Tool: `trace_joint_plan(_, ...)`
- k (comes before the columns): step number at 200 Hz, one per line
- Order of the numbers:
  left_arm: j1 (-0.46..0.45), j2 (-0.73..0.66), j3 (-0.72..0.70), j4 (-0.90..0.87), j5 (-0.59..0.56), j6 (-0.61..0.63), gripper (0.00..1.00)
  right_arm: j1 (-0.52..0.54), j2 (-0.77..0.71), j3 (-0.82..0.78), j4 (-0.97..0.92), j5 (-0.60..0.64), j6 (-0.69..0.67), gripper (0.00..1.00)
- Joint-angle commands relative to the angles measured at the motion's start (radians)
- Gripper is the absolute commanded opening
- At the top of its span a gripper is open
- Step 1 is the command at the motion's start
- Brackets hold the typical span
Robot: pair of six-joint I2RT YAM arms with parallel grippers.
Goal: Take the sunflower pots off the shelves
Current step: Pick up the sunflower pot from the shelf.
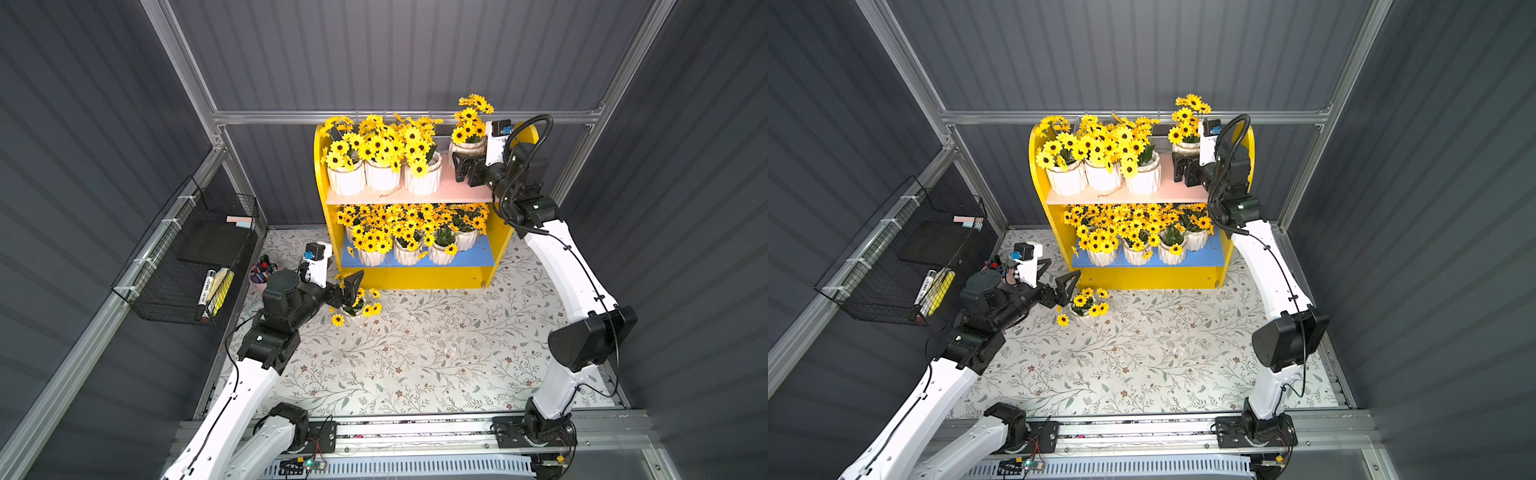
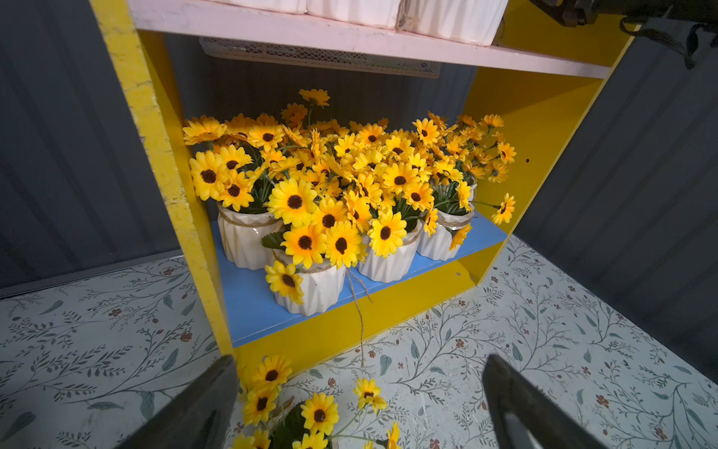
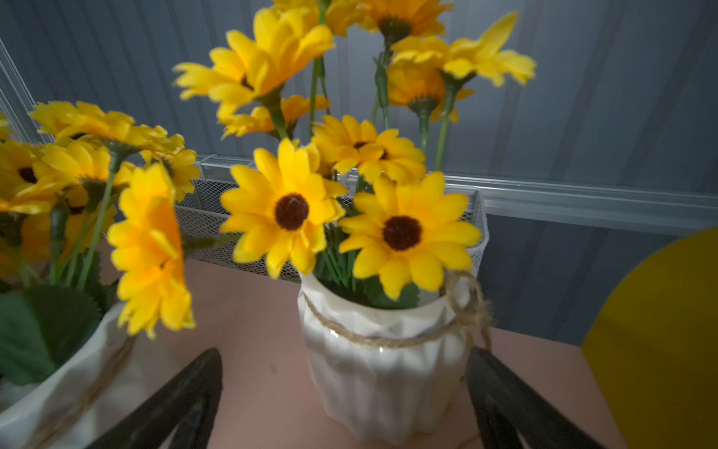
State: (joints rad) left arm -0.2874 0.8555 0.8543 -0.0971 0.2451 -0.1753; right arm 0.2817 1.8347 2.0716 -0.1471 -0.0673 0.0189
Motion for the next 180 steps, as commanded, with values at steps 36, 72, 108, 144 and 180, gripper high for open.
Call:
trace_joint_plan(36,-0.007,0.004,-0.009,0.030,0.029,0.020,0.99,-0.011,0.047,0.053,0.031,0.032,-0.027,0.99)
trace_joint_plan(72,-0.007,0.012,-0.008,0.032,0.039,0.019,1.00,-0.013,0.071,0.082,0.032,0.040,-0.047,0.99)
trace_joint_plan(108,-0.007,0.013,-0.010,0.035,0.040,0.018,1.00,-0.013,0.068,0.072,0.067,0.061,-0.066,0.99)
trace_joint_plan(144,-0.007,0.018,-0.009,0.037,0.048,0.019,0.99,-0.013,0.056,0.035,0.129,0.069,-0.090,0.99)
trace_joint_plan(180,-0.007,0.017,-0.009,0.037,0.048,0.020,0.99,-0.015,0.077,0.050,0.150,0.048,-0.107,0.99)
